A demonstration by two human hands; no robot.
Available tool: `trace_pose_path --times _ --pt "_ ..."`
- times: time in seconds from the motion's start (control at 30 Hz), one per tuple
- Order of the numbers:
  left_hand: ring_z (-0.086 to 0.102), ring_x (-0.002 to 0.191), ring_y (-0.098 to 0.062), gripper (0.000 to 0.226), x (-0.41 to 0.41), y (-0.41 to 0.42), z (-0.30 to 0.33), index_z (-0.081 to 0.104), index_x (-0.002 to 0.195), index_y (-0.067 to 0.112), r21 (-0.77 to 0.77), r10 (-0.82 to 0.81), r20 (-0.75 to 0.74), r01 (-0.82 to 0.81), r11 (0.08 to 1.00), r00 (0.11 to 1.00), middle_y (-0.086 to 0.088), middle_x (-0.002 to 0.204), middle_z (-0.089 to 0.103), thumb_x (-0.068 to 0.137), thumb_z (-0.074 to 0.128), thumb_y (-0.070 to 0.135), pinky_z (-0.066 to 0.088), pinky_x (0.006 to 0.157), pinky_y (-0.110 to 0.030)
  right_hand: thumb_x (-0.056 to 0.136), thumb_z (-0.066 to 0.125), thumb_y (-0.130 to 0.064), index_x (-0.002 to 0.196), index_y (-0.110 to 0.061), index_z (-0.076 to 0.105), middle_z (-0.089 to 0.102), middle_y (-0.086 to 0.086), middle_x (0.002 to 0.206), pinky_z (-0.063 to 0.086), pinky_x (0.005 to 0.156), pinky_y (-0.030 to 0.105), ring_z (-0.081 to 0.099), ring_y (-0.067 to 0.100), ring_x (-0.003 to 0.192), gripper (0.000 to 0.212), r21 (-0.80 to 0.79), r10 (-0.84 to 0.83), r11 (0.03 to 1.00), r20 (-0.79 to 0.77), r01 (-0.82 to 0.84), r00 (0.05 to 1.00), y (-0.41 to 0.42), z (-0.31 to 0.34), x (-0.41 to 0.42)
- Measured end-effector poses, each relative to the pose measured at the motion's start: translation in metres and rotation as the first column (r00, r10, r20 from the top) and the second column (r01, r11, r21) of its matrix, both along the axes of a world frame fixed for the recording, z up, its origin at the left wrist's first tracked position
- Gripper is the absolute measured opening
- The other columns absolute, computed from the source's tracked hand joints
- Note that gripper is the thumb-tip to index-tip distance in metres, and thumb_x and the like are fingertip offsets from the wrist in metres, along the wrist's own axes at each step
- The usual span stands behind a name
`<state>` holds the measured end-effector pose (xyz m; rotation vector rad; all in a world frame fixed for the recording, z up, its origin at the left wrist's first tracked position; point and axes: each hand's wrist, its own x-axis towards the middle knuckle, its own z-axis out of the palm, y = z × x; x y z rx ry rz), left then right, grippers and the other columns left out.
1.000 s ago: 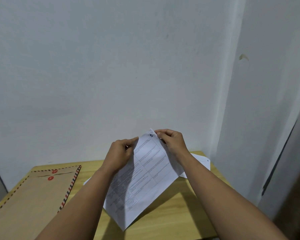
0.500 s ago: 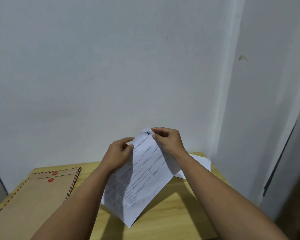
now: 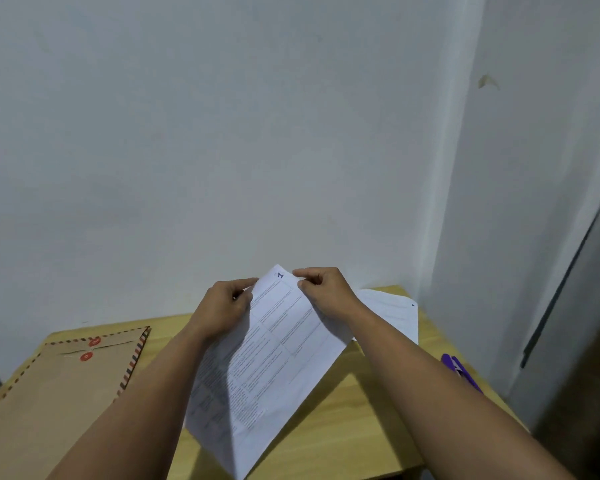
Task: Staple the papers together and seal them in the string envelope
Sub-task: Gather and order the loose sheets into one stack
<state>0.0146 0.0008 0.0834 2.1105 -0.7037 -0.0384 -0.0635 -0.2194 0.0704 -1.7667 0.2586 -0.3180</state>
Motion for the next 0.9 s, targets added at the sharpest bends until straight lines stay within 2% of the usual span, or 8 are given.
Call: trace_pose_path --times 0.07,0.17,0.23,0.33,0.5,0.6,0.7,0.9 --pt "0.069 0.093 0.001 0.038 0.010 -0.007 -0.018 0.070 0.127 0.035 0.041 -0.002 -0.021 0.003 0.999 1.000 0.017 0.098 0.077 0.100 0.052 0.015 0.056 0.089 -0.028 0.099 0.065 -0.017 0.142 -0.014 0.062 0.072 0.004 0.120 0.051 0.102 0.026 0.069 0.014 0.114 0.043 -0.070 -0.006 0.998 -0.101 -0.001 0.995 -0.017 -0.015 0.008" --pt "0.063 0.082 -0.004 0.036 0.022 -0.022 -0.051 0.076 0.107 0.036 0.117 -0.014 -0.012 0.016 0.993 1.000 0.010 0.086 0.076 0.092 0.048 0.018 0.054 0.081 -0.031 0.095 0.067 -0.019 0.145 -0.013 0.058 0.074 0.001 0.103 0.054 0.082 0.027 0.074 0.015 0.091 0.051 -0.223 -0.104 0.974 -0.249 0.047 0.963 -0.059 -0.038 0.015" --pt "0.058 0.078 -0.008 0.031 0.028 -0.033 -0.075 0.070 0.099 0.030 0.164 -0.035 0.006 0.033 0.986 0.999 0.005 0.077 0.071 0.084 0.043 0.027 0.055 0.081 -0.035 0.094 0.066 -0.020 0.142 -0.015 0.061 0.072 0.001 0.113 0.056 0.093 0.034 0.071 0.021 0.105 0.048 -0.294 -0.261 0.940 -0.293 0.173 0.920 -0.094 -0.055 0.015" --pt "0.051 0.068 -0.007 0.035 0.037 -0.050 -0.099 0.068 0.102 0.028 0.213 -0.067 0.014 0.063 0.975 0.998 -0.003 0.080 0.069 0.084 0.039 0.020 0.057 0.075 -0.039 0.095 0.061 -0.023 0.141 -0.020 0.061 0.063 0.004 0.140 0.047 0.106 0.038 0.060 0.028 0.128 0.047 -0.437 -0.510 0.830 -0.342 0.347 0.789 -0.149 -0.081 0.010" --pt "0.069 0.082 -0.008 0.044 0.055 -0.076 -0.119 0.072 0.099 0.045 0.183 -0.100 -0.006 0.100 0.978 0.995 0.011 0.082 0.075 0.091 0.046 0.010 0.054 0.078 -0.032 0.095 0.061 -0.040 0.124 -0.019 0.060 0.058 0.009 0.130 0.038 0.094 0.047 0.053 0.035 0.120 0.036 -0.624 -0.721 0.669 -0.411 0.404 0.558 -0.206 -0.109 0.014" --pt "0.069 0.092 0.003 0.057 0.065 -0.085 -0.128 0.069 0.099 0.055 0.162 -0.105 -0.019 0.106 0.981 0.994 0.025 0.092 0.075 0.096 0.050 0.002 0.052 0.082 -0.025 0.087 0.064 -0.053 0.102 -0.017 0.055 0.058 0.006 0.111 0.042 0.096 0.048 0.057 0.034 0.107 0.039 -0.592 -0.737 0.671 -0.465 0.446 0.491 -0.224 -0.120 0.020" --pt "0.068 0.096 0.005 0.056 0.073 -0.090 -0.137 0.067 0.103 0.056 0.155 -0.114 -0.025 0.116 0.981 0.993 0.028 0.096 0.074 0.097 0.051 0.003 0.052 0.084 -0.023 0.080 0.074 -0.049 0.082 -0.016 0.050 0.062 0.003 0.087 0.052 0.098 0.050 0.060 0.030 0.080 0.041 -0.433 -0.700 0.713 -0.493 0.552 0.517 -0.238 -0.133 0.024" --pt "0.065 0.097 0.013 0.050 0.076 -0.091 -0.140 0.067 0.114 0.050 0.121 -0.106 -0.030 0.108 0.987 0.994 0.035 0.099 0.072 0.099 0.052 0.005 0.044 0.075 -0.005 0.078 0.081 -0.028 0.080 -0.016 0.067 0.072 0.004 0.082 0.048 0.099 0.051 0.067 0.032 0.080 0.018 -0.354 -0.784 0.612 -0.385 0.707 0.487 -0.241 -0.142 0.027"
